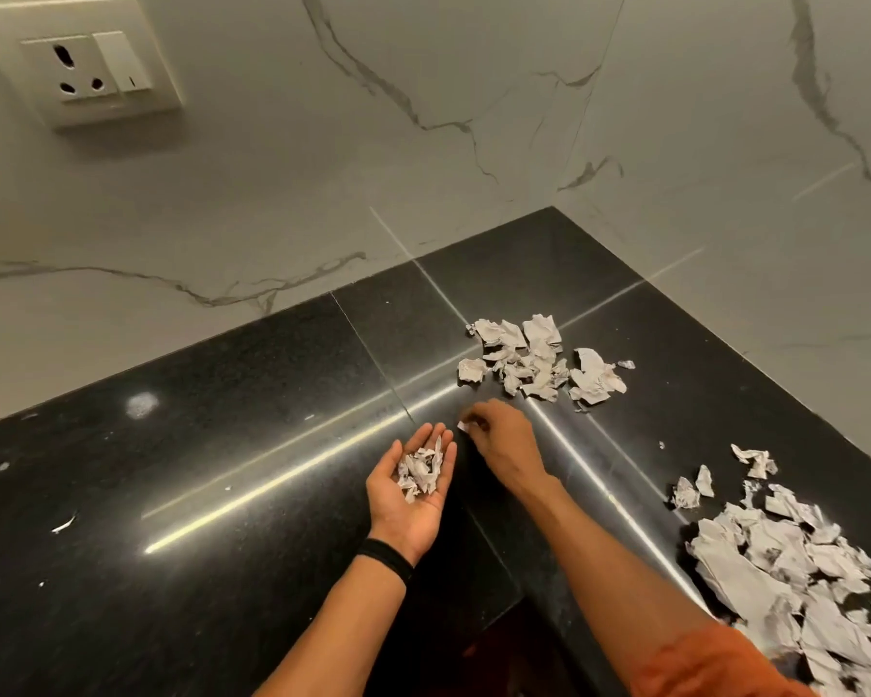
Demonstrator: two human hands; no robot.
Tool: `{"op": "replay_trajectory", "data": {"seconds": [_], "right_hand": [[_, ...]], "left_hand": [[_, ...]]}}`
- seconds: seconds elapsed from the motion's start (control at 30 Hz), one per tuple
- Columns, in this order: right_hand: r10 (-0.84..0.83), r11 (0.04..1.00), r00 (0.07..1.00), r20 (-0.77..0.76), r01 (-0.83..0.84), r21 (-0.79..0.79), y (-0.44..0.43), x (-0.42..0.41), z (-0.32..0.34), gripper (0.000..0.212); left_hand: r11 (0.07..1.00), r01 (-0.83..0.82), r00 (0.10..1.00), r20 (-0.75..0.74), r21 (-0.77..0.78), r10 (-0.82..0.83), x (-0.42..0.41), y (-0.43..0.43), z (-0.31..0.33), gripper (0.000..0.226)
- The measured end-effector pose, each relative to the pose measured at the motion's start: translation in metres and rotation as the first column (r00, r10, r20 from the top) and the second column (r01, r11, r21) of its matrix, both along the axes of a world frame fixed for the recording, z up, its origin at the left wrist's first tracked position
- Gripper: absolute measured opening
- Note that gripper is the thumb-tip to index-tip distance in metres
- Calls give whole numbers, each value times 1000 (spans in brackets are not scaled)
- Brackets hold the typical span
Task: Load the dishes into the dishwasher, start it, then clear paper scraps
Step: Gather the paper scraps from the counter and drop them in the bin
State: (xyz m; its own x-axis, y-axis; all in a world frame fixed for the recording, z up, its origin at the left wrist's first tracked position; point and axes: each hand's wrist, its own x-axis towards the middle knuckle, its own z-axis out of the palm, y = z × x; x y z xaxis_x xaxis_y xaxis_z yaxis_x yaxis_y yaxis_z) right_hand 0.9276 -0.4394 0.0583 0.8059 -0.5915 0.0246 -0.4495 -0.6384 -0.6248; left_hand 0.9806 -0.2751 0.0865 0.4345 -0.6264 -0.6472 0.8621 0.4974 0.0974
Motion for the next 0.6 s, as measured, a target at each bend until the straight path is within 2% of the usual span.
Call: {"op": "replay_trajectory", "data": {"seconds": [0.07,0.13,0.23,0.3,0.37,0.47,0.53,0.6], "right_hand": [[-174,967,976,130,145,210,9,-6,13,8],[-279,920,934,225,194,339,19,-7,35,7],[-306,897,903,303,167,410,34,-5,62,8],[-254,897,924,285,115,426,41,-2,66,8],[-198,921,950,243,96,378,41,6,62,5],[-247,943,940,237,177,282,19,25,52,8],[-226,969,958,178,203,140,-9,43,43,18],[-102,994,995,25,102,-36,-36,57,31,33]], "left_hand": [[1000,4,1000,0,8,-4,6,-8,-2,43],[1000,-1,1000,-5,14,1,11,-18,-5,42],[1000,8,1000,-9,4,-8,19,-33,-7,40],[1000,20,1000,-7,10,-20,23,-41,-10,39],[1000,17,1000,-8,-7,-17,28,-45,-11,40],[999,-18,999,-33,-51,16,37,-46,-10,41],[998,-40,999,-38,-56,38,43,-44,-8,40],[998,-46,998,-43,-49,44,47,-42,-9,40]]}}
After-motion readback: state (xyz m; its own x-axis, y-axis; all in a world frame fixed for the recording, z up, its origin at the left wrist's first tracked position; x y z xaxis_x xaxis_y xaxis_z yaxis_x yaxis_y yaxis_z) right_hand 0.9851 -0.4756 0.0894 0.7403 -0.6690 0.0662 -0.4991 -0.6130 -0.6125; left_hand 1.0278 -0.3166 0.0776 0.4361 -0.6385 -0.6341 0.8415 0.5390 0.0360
